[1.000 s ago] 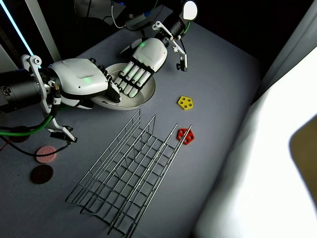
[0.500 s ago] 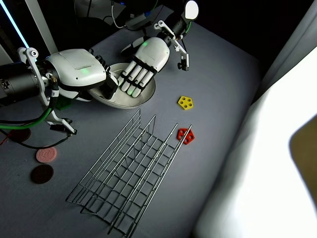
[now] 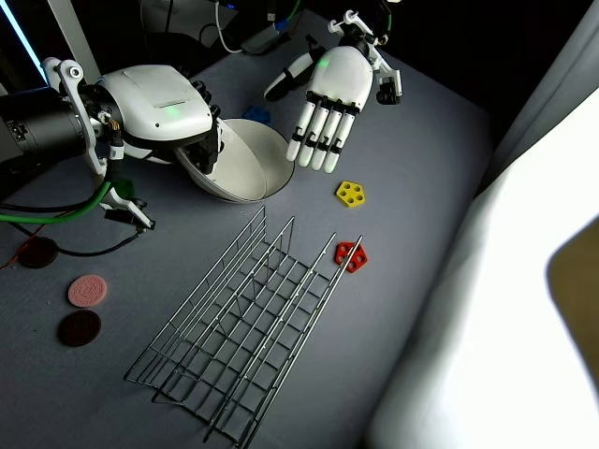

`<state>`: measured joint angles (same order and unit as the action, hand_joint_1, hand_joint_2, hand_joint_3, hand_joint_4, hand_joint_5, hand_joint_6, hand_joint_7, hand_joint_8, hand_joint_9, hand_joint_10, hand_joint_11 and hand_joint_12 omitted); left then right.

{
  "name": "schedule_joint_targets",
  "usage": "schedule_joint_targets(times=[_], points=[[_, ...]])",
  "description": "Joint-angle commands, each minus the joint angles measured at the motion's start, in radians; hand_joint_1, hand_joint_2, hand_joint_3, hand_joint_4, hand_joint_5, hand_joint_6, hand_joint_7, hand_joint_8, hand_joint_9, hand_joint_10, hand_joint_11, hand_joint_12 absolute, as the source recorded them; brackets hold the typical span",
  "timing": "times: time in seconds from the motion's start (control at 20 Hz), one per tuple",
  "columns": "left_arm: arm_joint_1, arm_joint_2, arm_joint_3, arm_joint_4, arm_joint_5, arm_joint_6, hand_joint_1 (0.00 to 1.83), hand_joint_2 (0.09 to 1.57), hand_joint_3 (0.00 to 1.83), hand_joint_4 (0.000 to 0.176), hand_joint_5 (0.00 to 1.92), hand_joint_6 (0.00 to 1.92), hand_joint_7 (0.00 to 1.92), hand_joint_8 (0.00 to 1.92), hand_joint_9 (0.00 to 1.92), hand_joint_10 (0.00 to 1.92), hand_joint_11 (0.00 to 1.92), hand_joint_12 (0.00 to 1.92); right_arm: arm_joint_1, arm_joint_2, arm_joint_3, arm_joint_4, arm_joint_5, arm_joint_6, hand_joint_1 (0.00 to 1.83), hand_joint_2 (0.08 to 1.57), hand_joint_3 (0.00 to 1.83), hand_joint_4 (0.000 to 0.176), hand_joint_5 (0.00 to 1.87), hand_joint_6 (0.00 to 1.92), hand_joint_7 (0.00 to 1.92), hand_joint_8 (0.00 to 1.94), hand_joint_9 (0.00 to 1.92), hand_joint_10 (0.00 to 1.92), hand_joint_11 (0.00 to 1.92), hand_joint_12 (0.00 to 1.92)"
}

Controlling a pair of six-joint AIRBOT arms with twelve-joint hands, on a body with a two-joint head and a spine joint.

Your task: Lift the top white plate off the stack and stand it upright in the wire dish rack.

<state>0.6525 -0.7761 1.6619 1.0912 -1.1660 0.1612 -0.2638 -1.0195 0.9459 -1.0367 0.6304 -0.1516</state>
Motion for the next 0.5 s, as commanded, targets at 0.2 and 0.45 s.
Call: schedule_joint_targets(times=[0.2, 0.45], points=[[-0.019, 0.051, 0.023, -0.115, -0.100, -0.016, 0.07, 0.95, 0.00, 0.000, 0.07, 0.00, 0.09, 0.00, 0.10, 0.00, 0.10, 0.01, 0.054, 0.017, -0.017, 0.094, 0.078, 0.034, 1.38, 1.09, 0.00, 0.000, 0.91, 1.12, 1.05, 0.75, 1.05, 0.95, 1.34, 0.23], [-0.006, 0.082, 0.066, -0.106, -0.104, -0.016, 0.09, 0.96, 0.00, 0.000, 0.06, 0.00, 0.07, 0.00, 0.06, 0.00, 0.10, 0.00, 0.080, 0.023, -0.017, 0.106, 0.078, 0.091, 1.39, 1.08, 0.00, 0.000, 0.90, 1.11, 1.06, 0.74, 1.07, 0.93, 1.35, 0.19]])
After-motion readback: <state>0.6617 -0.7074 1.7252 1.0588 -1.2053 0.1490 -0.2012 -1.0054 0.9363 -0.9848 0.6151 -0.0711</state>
